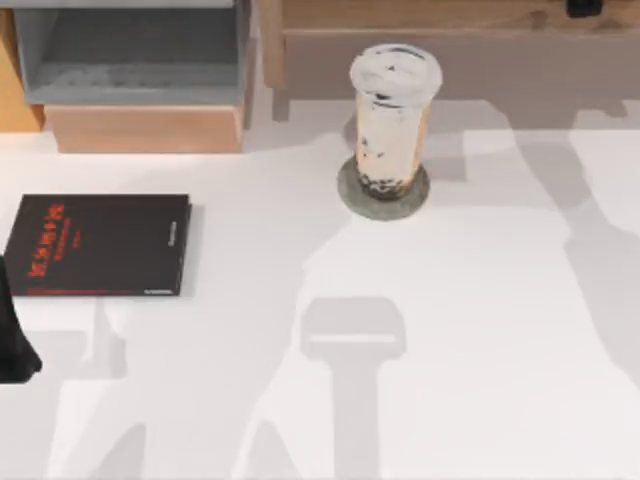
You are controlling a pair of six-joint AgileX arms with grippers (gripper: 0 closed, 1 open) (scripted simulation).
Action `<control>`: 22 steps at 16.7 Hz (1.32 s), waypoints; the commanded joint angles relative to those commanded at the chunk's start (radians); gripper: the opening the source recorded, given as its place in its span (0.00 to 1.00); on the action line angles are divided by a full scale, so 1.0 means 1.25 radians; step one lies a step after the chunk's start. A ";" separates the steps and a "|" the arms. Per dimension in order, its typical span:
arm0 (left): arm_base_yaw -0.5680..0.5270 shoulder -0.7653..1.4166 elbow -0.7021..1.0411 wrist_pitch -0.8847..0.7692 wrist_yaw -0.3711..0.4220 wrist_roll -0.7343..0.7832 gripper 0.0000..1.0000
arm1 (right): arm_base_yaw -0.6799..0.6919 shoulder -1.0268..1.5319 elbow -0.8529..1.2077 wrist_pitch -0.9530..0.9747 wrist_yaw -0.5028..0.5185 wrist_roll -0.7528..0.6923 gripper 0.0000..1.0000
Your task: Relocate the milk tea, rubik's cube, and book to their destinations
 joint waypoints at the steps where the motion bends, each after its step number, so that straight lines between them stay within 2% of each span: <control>1: 0.000 0.000 0.000 0.000 0.000 0.000 1.00 | -0.042 -0.002 0.020 -0.075 -0.024 -0.007 1.00; 7: 0.000 0.000 0.000 0.000 0.000 0.000 1.00 | -0.291 0.019 0.084 -0.480 -0.186 -0.059 1.00; 13: 0.000 0.000 0.000 0.000 0.000 0.000 1.00 | -0.486 0.058 0.099 -0.764 -0.322 -0.105 1.00; 17: 0.000 0.000 0.000 0.000 0.000 0.000 1.00 | -0.549 0.067 0.107 -0.853 -0.366 -0.120 1.00; 22: 0.000 0.000 0.000 0.000 0.000 0.000 1.00 | -0.554 0.066 0.107 -0.860 -0.370 -0.121 1.00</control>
